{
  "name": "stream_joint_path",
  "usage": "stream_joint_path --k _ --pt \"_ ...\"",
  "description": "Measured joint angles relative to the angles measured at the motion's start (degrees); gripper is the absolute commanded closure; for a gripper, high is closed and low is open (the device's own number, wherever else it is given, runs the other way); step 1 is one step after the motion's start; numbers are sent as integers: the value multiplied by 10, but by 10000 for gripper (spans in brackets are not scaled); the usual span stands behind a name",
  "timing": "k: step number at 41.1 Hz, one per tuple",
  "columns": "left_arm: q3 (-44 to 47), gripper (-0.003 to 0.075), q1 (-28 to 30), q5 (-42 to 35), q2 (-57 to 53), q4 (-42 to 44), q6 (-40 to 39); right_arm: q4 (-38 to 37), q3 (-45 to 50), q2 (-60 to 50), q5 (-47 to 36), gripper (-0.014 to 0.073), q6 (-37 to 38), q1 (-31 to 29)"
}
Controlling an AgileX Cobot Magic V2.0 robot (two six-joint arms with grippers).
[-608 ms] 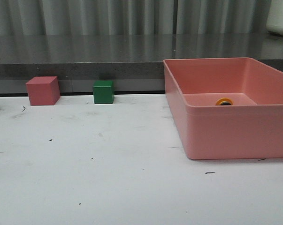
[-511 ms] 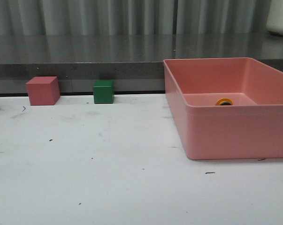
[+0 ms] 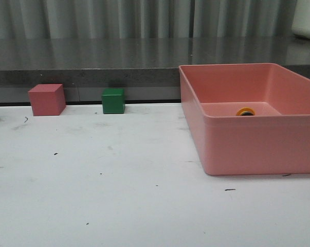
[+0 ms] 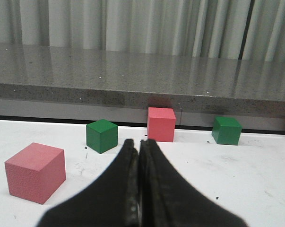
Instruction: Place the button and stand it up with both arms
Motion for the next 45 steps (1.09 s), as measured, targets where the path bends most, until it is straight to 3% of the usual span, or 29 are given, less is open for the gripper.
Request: stream_joint_path --k 14,21,28,37,45 --pt "0 740 0 -63 0 0 0 0 -2 0 -14 661 0 0" --pt "-37 740 0 -84 0 0 0 0 -74 0 33 661 0 0" --pt "-174 740 0 -8 10 0 0 0 -197 45 97 661 0 0" --pt "-341 740 0 138 114 0 0 0 -329 149 168 661 0 0" --pt "-394 740 0 204 199 0 0 0 -374 236 225 661 0 0"
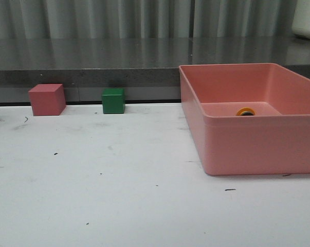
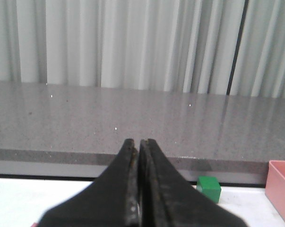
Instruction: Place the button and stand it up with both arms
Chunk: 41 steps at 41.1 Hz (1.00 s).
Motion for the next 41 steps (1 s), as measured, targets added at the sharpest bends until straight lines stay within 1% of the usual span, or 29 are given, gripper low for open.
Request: stream_joint_path --k 10,20,23,24,26,27,28,29,30,32,33,35,37,38,41 --pt "-1 740 0 60 63 0 0 0 0 81 76 661 0 0" --pt "-1 740 0 68 101 -4 0 0 0 137 90 659 0 0" --pt "-1 738 0 68 110 -4 0 0 0 149 97 628 0 0" --pt "-1 733 0 68 113 0 0 0 0 152 98 603 0 0" --pt "-1 698 0 69 117 -4 0 0 0 160 105 521 0 0" --pt "-1 662 0 69 120 -4 0 0 0 166 108 457 0 0" --pt "-1 617 0 69 121 -4 0 0 0 169 109 405 0 0" --pt "-1 577 0 69 122 -4 0 0 0 173 110 328 0 0" --pt "-1 517 0 69 122 -4 0 0 0 174 110 247 0 0" --pt "-1 418 0 69 124 -4 0 0 0 178 112 113 0 0" --pt "-1 351 0 69 126 -4 0 0 0 179 112 64 0 0" --pt "-1 254 0 69 126 -4 0 0 0 180 112 -29 0 0" --pt "-1 200 0 69 126 -4 0 0 0 180 112 -76 0 0" --pt "-1 181 0 69 126 -4 0 0 0 180 112 -64 0 0" --pt "-1 181 0 69 126 -4 0 0 0 180 112 -48 0 0"
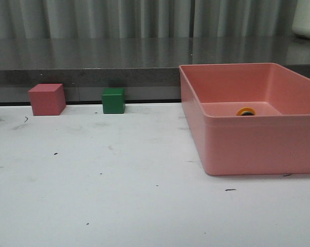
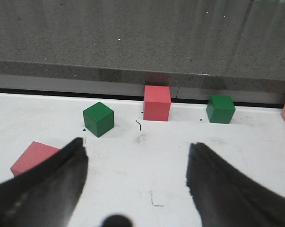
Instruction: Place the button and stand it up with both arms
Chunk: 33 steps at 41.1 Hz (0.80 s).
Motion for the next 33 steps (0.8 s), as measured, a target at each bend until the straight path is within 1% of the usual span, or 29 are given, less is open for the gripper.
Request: stream_joint_path --k 4,8,16,24,29,33 --pt "0 204 -1 0 0 -1 0 3 -1 0 0 -48 0 0" --pt "0 223 -18 0 0 -11 0 13 -11 0 10 -48 0 0" --pt "0 229 -91 -1 0 -16 0 19 -75 28 61 -48 0 27" --pt "0 229 -174 -1 0 -18 0 19 -149 105 99 -48 0 89" --pt "0 229 -205 -1 0 -18 0 19 -188 177 110 -48 0 125" --pt "0 229 -216 -1 0 -18 0 20 -225 240 126 -48 0 132"
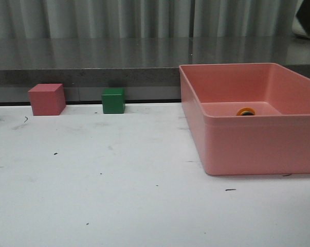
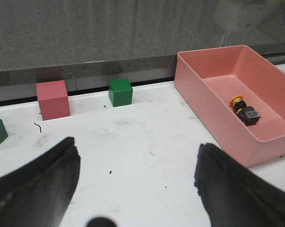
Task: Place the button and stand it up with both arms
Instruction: 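Lower the right gripper into the pink bin and grasp the yellow-capped button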
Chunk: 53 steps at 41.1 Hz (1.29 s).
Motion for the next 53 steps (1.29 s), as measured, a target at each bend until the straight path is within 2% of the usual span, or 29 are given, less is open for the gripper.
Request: stream_joint_path --k 9,23,31,43,45,47,53 --pt "0 229 -1 -1 0 0 0 -5 -100 150 47 -48 1 1" --pt "0 229 -1 -1 0 0 0 -37 -242 369 60 -48 60 -30" --pt "0 229 -1 -1 0 0 0 -37 -307 459 66 -48 84 -52" --pt "0 229 -1 -1 0 0 0 -36 -351 551 68 -47 87 -54" --pt "0 228 -1 -1 0 0 0 -36 -355 559 68 -26 88 -54" --pt "0 229 -1 -1 0 0 0 -36 -360 566 68 31 88 -54" --pt "0 228 -1 -1 0 0 0 -36 -364 574 65 291 89 -54"
